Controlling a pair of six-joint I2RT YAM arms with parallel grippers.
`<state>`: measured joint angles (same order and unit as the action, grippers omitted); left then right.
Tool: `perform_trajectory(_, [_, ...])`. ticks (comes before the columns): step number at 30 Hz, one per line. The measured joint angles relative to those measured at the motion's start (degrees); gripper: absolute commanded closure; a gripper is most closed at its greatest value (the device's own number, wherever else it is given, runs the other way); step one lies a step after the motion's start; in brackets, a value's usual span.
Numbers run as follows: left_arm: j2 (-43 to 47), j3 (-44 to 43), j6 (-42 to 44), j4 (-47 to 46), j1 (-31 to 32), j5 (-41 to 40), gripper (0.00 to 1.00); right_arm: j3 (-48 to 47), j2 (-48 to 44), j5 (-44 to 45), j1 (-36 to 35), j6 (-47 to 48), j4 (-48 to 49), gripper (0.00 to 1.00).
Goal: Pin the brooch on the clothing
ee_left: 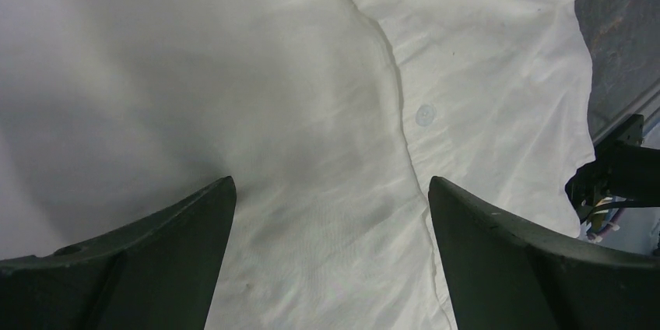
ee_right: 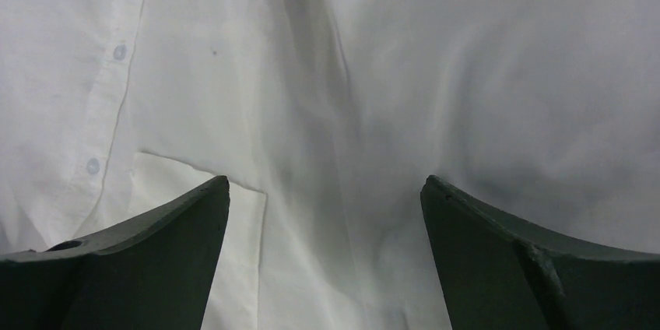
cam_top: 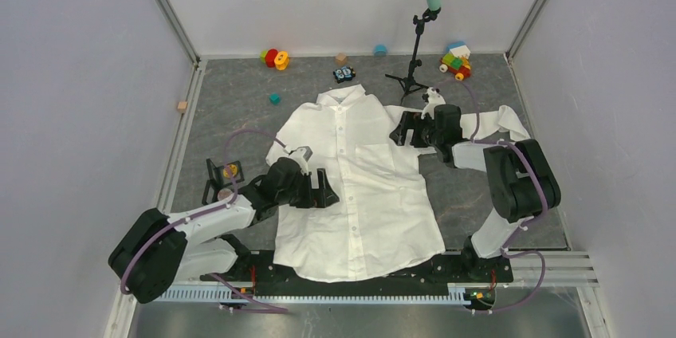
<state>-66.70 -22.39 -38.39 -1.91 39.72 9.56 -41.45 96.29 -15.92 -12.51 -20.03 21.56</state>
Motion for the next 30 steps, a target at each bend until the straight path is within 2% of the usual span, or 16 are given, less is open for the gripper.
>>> perform_trajectory(9, [5.22,4.81,-2.23,-2.84,0.00,0.04,0.00,-3.41,7.19,-3.58,4.02,-5.73,6.03,0.03])
perform_trajectory(20, [8.55,5.92,-2.21,-0.39,0.00,0.02,0.00,-7.50,10.93,-4.85,5.70,-7.56,6.71,0.02])
perform_trajectory(25, [9.14,3.91,-2.12,4.74,0.00,-0.11,0.00,-8.15,9.84,-4.13,5.77,-5.60,3.34,0.02])
perform_trajectory(30, [9.60,-3.54,-0.26,14.51,0.00,-1.79,0.00,-8.48,6.27,-3.30,5.90,-2.40,-2.69,0.02])
